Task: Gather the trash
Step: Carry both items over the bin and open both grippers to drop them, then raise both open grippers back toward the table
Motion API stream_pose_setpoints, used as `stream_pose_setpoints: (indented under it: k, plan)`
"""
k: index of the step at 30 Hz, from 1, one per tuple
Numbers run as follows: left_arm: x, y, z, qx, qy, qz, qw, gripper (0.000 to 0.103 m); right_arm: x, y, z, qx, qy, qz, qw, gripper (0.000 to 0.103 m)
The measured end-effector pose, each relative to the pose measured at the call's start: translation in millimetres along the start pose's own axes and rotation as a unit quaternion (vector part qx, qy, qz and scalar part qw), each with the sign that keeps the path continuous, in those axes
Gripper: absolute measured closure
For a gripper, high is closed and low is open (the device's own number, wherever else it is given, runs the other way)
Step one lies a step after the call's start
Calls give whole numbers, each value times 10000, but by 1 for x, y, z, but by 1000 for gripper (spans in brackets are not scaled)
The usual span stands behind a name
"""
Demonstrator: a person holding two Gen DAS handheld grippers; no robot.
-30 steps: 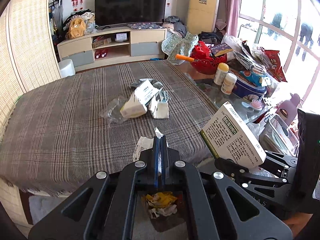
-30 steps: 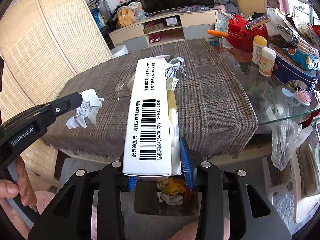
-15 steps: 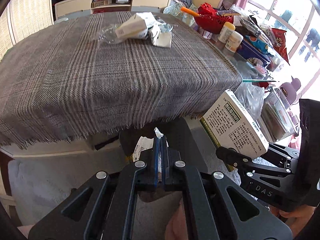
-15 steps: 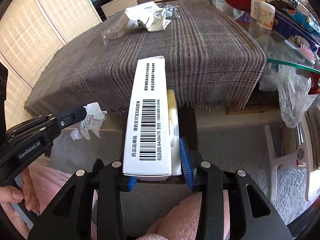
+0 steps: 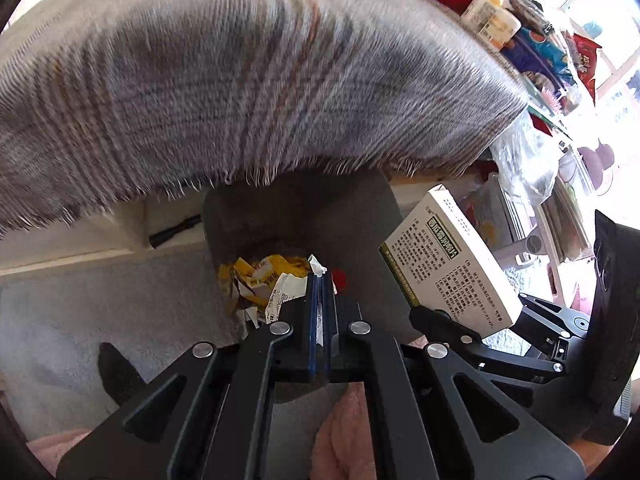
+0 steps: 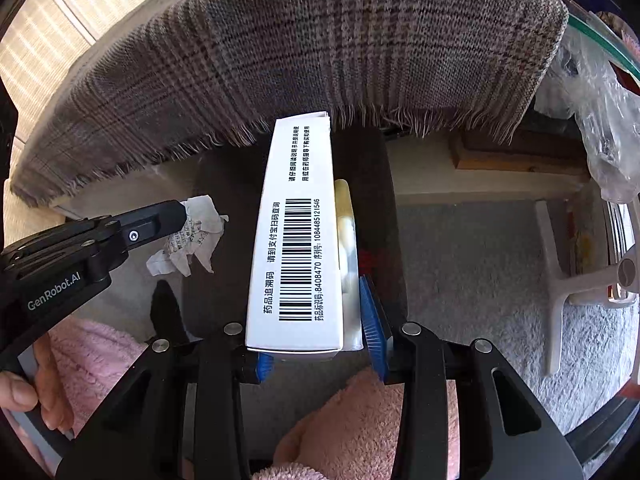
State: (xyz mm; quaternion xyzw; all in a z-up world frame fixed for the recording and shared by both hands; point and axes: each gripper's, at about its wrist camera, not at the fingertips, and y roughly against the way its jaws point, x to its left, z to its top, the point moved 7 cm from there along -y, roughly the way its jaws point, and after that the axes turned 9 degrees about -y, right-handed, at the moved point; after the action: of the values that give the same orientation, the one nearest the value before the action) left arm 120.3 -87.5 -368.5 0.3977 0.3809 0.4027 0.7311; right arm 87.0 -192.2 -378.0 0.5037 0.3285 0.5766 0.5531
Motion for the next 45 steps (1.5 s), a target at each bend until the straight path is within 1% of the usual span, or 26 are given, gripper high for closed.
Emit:
stream_pose_setpoints:
  k: [1, 2, 5, 6, 7, 9, 10, 11, 12, 14, 15, 16, 18, 19, 21, 23, 25, 26, 32, 36, 39, 45]
  plan:
    - [1, -5, -1, 45, 16, -10, 10000, 102, 0, -3, -1, 36, 6, -32, 10000, 65]
    - [3, -8, 0, -39, 1, 62, 10000, 102, 1, -6, -1, 75, 4, -44, 10000, 65]
    - [6, -16, 0, 70, 50, 36, 10000, 101, 0, -14, -1, 164, -15, -84, 9998, 63]
    - [10, -18, 1, 44, 83, 198, 9998, 101, -1, -16, 0, 183, -28, -74, 9998, 62]
    - [12, -19, 1, 51, 95, 199, 9997, 101, -2, -17, 0, 186, -54, -70, 9998, 62]
    - [13, -20, 2, 73, 140, 195, 9997, 98, -5, -17, 2, 172, -51, -120, 9998, 61]
    - [14, -20, 2, 72, 167, 209, 9996, 95, -6, -18, 3, 168, -46, -130, 9998, 58]
    - [16, -20, 3, 62, 194, 233, 9995, 86, -6, -17, 4, 159, -57, -142, 9998, 47]
    - [17, -19, 3, 50, 210, 226, 9995, 78, -7, -16, 5, 137, -64, -156, 9998, 41]
    - [19, -15, 5, 17, 242, 238, 9994, 70, -8, -14, 5, 112, -46, -175, 9998, 42]
    - [20, -13, 6, -7, 234, 293, 9993, 64, -9, -12, 6, 99, -40, -191, 9998, 40]
    - [18, -10, 5, 120, 233, 154, 9995, 60, -10, -10, 6, 82, -11, -231, 9997, 38]
    - [20, -3, 6, 63, 228, 212, 9995, 44, -10, -6, 5, 25, 41, -298, 9995, 28]
    - [21, 2, 7, 13, 233, 282, 9993, 40, -12, -3, 6, -21, 73, -348, 9994, 25]
    - [25, 12, 7, -87, 235, 400, 9989, 30, -14, 3, 6, -125, 106, -452, 9988, 12]
    - [27, 21, 8, -182, 258, 469, 9984, 23, -14, 10, 7, -228, 127, -493, 9984, 9]
    - [28, 33, 7, -236, 295, 430, 9984, 22, -14, 17, 8, -249, 97, -421, 9988, 7]
    - [29, 37, 5, -260, 296, 422, 9983, 22, -14, 21, 8, -275, 69, -376, 9989, 3]
    - [36, 72, 6, -452, 315, 497, 9972, 20, -8, 49, 18, -458, -53, -82, 9989, 3]
    - [44, 98, 19, -655, 272, 676, 9952, 17, -5, 75, 35, -728, -110, -15, 9973, 3]
    - [50, 113, 31, -745, 283, 741, 9941, 16, 0, 97, 53, -977, -86, 9, 9952, 3]
    - [59, 133, 63, -881, 187, 889, 9920, 15, 5, 130, 94, -1360, -137, 102, 9906, 3]
